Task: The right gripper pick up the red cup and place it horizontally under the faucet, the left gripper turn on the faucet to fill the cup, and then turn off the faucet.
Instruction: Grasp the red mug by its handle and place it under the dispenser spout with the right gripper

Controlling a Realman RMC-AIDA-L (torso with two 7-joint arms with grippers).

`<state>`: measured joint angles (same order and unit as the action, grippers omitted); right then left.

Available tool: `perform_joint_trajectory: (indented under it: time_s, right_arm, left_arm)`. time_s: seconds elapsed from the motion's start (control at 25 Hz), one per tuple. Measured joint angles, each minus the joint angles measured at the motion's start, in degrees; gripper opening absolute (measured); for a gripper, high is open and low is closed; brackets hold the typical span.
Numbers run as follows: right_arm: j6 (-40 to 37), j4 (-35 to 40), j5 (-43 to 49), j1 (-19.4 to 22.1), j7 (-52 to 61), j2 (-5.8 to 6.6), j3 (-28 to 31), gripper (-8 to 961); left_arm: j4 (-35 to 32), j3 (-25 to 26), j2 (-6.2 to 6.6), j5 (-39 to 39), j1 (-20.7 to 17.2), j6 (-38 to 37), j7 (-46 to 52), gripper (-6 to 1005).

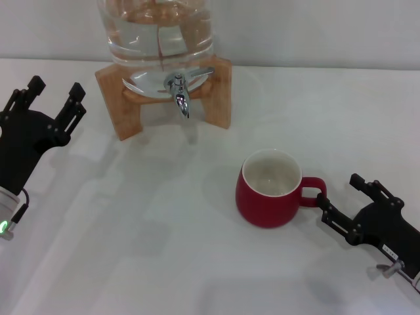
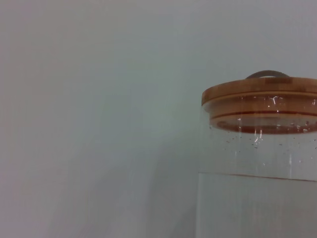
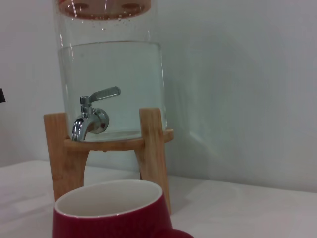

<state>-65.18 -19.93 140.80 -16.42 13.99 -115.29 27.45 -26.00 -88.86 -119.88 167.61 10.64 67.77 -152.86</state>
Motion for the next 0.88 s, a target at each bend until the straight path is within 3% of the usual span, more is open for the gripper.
perform_joint_trajectory:
  time_s: [0.88]
  right_arm:
    - [3.06,-1.40,-0.50,-2.04,-0.02,-0.11,1.87,795]
  left_arm:
    - [-0.06,0.00,0.10,0.00,0.20,-0.01,0.11,757]
